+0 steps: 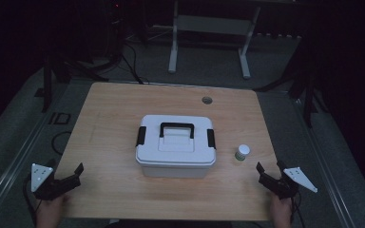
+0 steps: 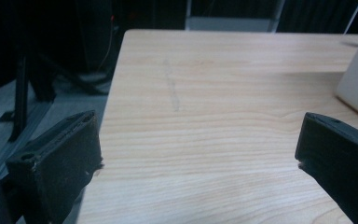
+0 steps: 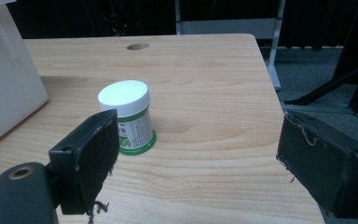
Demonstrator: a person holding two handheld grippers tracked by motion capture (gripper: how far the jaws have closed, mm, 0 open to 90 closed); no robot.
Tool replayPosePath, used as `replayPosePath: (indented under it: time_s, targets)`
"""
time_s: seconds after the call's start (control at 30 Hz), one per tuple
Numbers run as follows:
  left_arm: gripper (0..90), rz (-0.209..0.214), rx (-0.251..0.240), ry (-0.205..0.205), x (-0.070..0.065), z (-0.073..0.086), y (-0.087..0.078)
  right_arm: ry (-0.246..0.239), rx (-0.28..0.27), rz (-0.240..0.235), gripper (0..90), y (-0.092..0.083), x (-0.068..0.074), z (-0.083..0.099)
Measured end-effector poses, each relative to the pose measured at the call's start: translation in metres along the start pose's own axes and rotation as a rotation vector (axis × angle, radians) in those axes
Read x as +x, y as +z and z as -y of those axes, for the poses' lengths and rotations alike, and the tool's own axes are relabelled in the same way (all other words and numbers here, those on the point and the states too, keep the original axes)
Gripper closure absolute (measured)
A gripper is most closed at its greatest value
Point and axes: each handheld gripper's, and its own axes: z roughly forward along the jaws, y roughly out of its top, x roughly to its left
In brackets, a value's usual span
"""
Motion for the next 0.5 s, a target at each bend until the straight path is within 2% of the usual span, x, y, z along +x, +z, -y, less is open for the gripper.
replayPosePath:
  time_s: [0.03, 0.07, 0.1, 0.17, 0.2, 0.23, 0.27, 0.33, 0.5]
  targets:
    - [0.0, 0.0, 0.0, 0.0, 0.0, 0.0, 0.0, 0.0, 0.0, 0.0, 12.5, 0.0, 0.0, 0.0]
    - [0.0, 0.041, 0.034, -0.039, 0.005, -0.002, -0.001, -0.002, 0.0, 0.0, 12.5, 0.0, 0.0, 0.0]
    - [0.0, 0.041, 0.034, -0.039, 0.005, -0.002, -0.001, -0.004, 0.002, 0.001, 12.5, 0.0, 0.001, 0.0]
    - [0.0, 0.106, 0.083, -0.084, 0.011, -0.001, 0.0, -0.006, 0.004, 0.001, 12.5, 0.0, 0.001, 0.0]
    - [0.0, 0.106, 0.083, -0.084, 0.011, -0.001, 0.0, -0.006, 0.004, 0.001, 12.5, 0.0, 0.001, 0.0]
    - [0.0, 0.115, 0.125, -0.067, 0.012, -0.001, 0.0, -0.015, 0.005, 0.002, 12.5, 0.0, 0.002, 0.0]
    - [0.0, 0.123, 0.143, -0.065, 0.013, -0.002, 0.0, -0.016, 0.005, 0.002, 12.5, 0.0, 0.002, 0.0]
    - [0.0, 0.164, 0.181, -0.065, 0.014, -0.002, 0.0, -0.016, 0.006, 0.003, 12.5, 0.0, 0.002, 0.0]
    - [0.0, 0.209, 0.308, -0.012, 0.014, -0.002, 0.003, -0.017, 0.009, 0.005, 12.5, 0.0, 0.002, 0.0]
